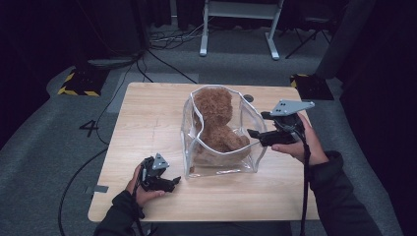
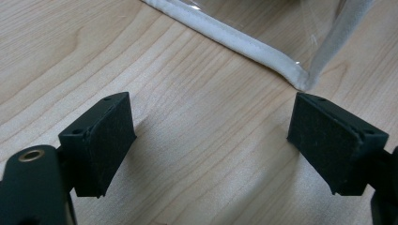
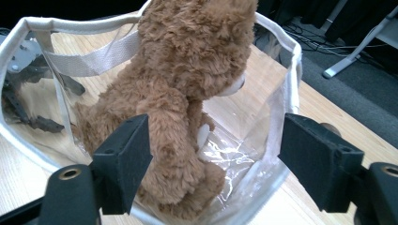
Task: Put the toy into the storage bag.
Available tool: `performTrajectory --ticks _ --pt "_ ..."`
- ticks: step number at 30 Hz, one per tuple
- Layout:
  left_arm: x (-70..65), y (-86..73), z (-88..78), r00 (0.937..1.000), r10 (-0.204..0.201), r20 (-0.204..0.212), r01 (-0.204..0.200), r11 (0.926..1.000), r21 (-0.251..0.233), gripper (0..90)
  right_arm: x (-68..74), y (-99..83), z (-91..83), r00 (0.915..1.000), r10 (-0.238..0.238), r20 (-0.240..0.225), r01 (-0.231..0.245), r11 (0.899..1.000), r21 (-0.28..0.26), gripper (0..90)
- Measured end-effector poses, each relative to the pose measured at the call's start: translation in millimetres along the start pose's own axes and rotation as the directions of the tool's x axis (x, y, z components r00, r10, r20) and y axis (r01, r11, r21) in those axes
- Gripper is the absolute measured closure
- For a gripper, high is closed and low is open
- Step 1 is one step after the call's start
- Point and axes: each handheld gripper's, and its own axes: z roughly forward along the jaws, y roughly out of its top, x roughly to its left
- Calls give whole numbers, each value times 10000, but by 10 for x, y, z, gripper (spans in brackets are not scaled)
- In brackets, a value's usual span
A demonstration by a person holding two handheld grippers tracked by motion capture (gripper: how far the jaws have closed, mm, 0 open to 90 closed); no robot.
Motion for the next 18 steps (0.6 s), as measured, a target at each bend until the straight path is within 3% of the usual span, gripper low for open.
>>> performTrajectory --ticks 18 --pt "0 0 0 10000 2 -6 -2 10000 1 148 -135 -164 -207 9979 91 648 -81 9998 -162 241"
